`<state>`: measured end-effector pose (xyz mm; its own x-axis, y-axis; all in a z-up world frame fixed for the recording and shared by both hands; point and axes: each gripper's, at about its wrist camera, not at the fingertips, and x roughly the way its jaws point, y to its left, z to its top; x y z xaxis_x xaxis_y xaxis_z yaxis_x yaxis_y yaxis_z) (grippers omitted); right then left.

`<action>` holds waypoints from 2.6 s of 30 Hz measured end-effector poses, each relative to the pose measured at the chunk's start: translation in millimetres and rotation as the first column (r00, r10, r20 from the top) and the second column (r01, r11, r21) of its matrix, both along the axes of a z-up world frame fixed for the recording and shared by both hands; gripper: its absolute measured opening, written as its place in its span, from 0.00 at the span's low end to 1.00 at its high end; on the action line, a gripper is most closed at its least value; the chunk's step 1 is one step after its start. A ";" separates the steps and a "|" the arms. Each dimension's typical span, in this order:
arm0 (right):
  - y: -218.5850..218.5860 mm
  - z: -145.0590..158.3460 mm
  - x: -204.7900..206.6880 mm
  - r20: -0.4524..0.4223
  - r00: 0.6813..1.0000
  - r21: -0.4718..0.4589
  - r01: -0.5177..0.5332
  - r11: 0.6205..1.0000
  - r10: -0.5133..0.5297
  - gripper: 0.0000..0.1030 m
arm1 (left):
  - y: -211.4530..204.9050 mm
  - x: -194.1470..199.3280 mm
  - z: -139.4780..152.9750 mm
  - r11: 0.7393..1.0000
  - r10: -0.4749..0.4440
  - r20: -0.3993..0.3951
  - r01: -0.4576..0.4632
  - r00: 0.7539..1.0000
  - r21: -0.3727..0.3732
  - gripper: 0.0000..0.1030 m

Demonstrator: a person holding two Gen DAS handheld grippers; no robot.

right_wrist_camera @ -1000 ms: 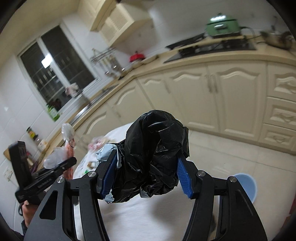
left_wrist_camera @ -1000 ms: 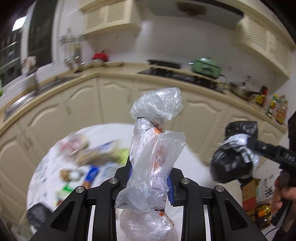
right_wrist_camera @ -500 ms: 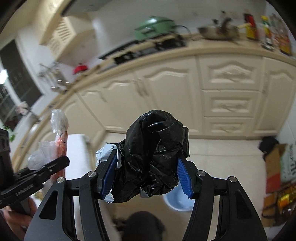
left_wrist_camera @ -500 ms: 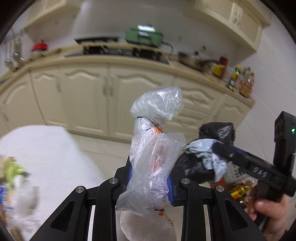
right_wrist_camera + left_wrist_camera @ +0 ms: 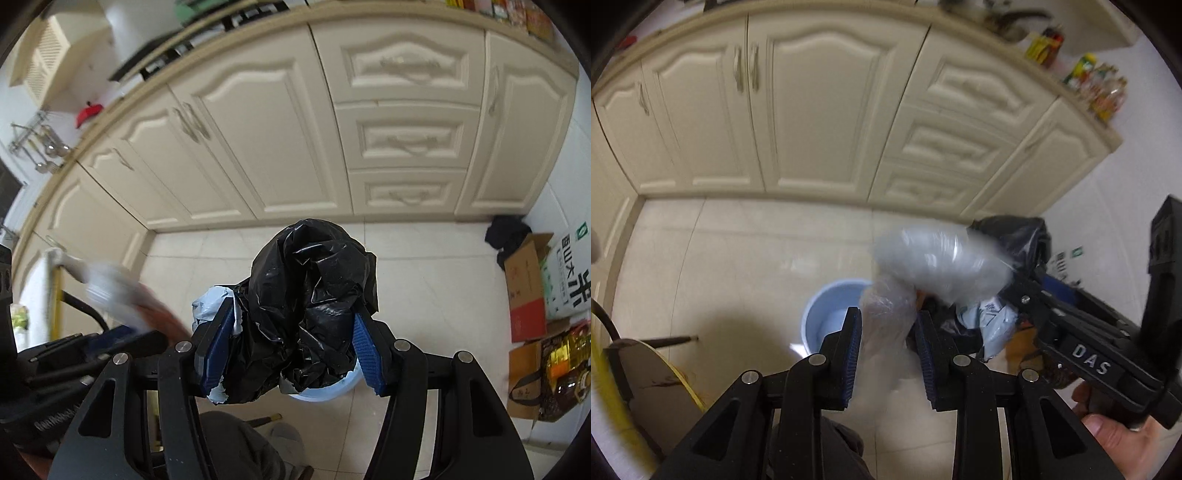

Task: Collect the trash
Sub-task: 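Open both tools to drop the bags into the light-blue bin, then swing both tools back over the table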

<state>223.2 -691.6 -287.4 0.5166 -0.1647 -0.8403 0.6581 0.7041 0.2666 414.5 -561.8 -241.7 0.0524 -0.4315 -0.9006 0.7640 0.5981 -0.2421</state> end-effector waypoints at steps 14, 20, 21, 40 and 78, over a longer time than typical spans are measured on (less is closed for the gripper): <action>-22.2 -121.0 19.4 -0.139 0.990 0.151 0.061 0.987 -0.040 1.00 | -46.8 56.9 -38.4 0.986 0.057 0.130 -0.077 0.990 0.150 0.98; -13.4 -100.6 9.6 -0.108 0.990 0.143 0.104 0.984 -0.089 1.00 | -48.9 66.7 -15.6 0.990 0.071 0.158 -0.089 0.985 0.109 0.99; -10.4 -92.9 7.9 -0.099 0.991 0.131 0.104 0.986 -0.091 1.00 | -45.1 63.8 -11.3 0.991 0.069 0.162 -0.086 0.984 0.098 0.99; 78.0 87.8 -5.6 0.144 0.989 -0.091 0.035 0.995 -0.022 1.00 | 175.2 -46.9 160.8 0.969 0.168 0.362 -0.085 0.917 -0.234 0.99; 378.8 161.9 118.6 0.138 0.775 -0.227 -0.581 0.781 0.617 1.00 | 554.4 -199.1 151.1 0.745 0.666 0.355 -0.607 0.656 -0.276 0.99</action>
<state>341.8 -312.7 -125.5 0.7043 0.1093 -0.7014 0.0347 0.9816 0.1879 215.4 -7.4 -90.6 0.7005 -0.2556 -0.6663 0.2464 0.9629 -0.1104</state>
